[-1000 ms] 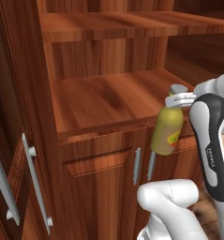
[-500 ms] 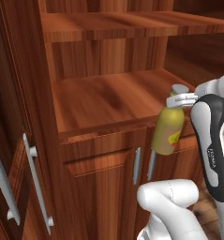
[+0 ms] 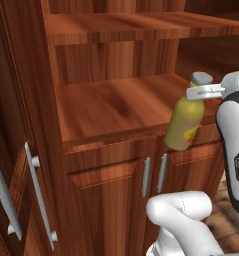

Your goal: Sort all alcoholic drinks to one cabinet, and non-alcoholic drinks to the other.

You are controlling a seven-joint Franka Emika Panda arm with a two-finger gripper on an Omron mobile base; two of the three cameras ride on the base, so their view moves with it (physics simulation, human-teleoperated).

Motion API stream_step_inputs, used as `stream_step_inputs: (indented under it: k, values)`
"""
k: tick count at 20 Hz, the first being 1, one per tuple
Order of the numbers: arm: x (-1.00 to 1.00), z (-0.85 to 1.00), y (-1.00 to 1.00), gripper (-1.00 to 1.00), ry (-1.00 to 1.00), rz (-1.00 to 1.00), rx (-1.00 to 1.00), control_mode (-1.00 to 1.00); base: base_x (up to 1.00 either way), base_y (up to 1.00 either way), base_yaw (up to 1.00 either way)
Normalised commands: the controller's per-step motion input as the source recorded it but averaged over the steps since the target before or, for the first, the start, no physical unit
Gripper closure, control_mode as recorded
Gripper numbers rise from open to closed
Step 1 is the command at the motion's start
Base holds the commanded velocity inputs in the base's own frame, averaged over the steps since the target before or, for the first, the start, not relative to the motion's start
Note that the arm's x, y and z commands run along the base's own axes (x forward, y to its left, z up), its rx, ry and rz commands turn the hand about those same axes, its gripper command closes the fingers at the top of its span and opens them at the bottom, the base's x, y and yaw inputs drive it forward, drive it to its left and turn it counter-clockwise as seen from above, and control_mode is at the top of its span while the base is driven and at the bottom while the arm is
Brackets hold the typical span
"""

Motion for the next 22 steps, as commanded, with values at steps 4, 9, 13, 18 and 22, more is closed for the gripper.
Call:
stream_step_inputs:
  k: [4,9,13,18,22]
  values:
    - [0.16,0.69,0.52,1.0,-0.2,0.0,0.0,-1.0,0.0,0.0,0.0]
    - [0.69,0.19,0.68,1.0,-0.17,0.0,0.0,-1.0,0.0,0.0,0.0]
    - [0.79,-0.13,0.4,1.0,-0.08,0.0,0.0,-1.0,0.0,0.0,0.0]
    - [0.69,-0.28,0.25,1.0,-0.05,0.0,0.0,-1.0,0.0,0.0,0.0]
    - [0.75,-0.31,0.19,1.0,0.0,0.0,0.0,-1.0,0.0,0.0,0.0]
